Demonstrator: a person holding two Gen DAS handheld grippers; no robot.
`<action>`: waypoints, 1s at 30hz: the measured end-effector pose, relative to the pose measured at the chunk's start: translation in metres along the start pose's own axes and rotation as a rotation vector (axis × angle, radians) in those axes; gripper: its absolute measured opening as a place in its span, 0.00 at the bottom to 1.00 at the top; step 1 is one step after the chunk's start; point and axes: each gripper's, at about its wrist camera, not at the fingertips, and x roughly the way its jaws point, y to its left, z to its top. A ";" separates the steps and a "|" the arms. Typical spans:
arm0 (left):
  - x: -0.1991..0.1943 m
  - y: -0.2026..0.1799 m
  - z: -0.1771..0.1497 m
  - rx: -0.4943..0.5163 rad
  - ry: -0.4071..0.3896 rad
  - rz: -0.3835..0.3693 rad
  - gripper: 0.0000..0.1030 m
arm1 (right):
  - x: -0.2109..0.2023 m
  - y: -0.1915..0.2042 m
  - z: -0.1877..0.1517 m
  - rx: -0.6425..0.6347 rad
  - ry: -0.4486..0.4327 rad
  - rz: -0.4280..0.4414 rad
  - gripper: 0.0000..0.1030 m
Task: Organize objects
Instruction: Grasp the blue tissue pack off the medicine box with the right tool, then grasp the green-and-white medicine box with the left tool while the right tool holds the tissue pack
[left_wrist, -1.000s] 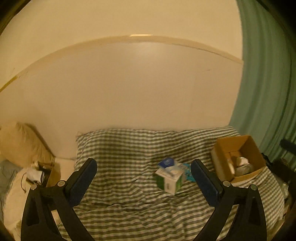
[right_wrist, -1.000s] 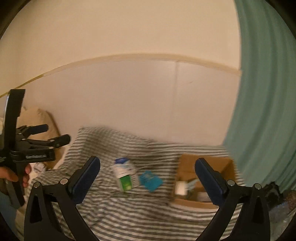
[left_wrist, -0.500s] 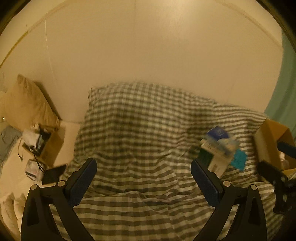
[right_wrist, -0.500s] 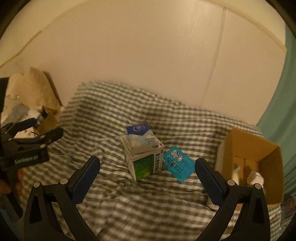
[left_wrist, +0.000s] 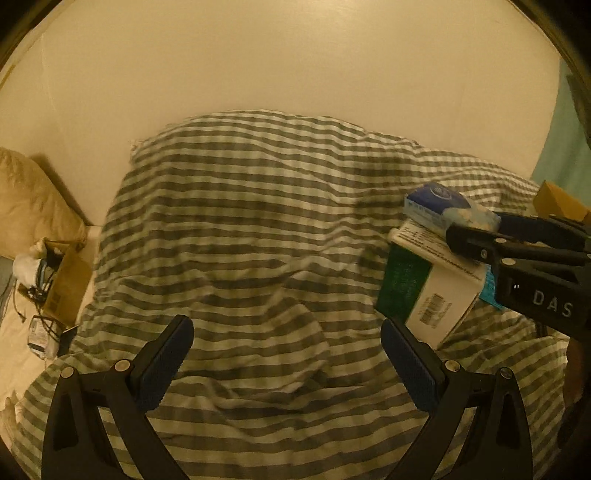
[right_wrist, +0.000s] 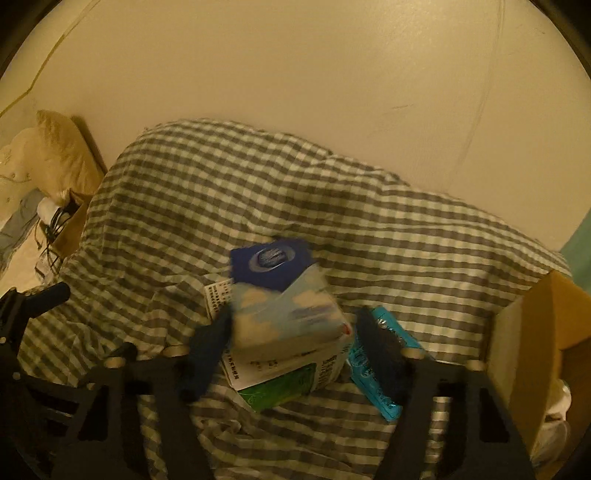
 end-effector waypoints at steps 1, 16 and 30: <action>0.000 -0.004 0.000 0.005 0.000 -0.006 1.00 | -0.004 -0.001 -0.001 0.001 -0.004 0.000 0.54; 0.006 -0.066 0.005 0.175 0.001 -0.112 1.00 | -0.074 -0.062 -0.052 0.102 -0.066 -0.135 0.54; 0.051 -0.085 0.037 0.300 0.005 -0.220 1.00 | -0.069 -0.074 -0.056 0.124 -0.061 -0.097 0.54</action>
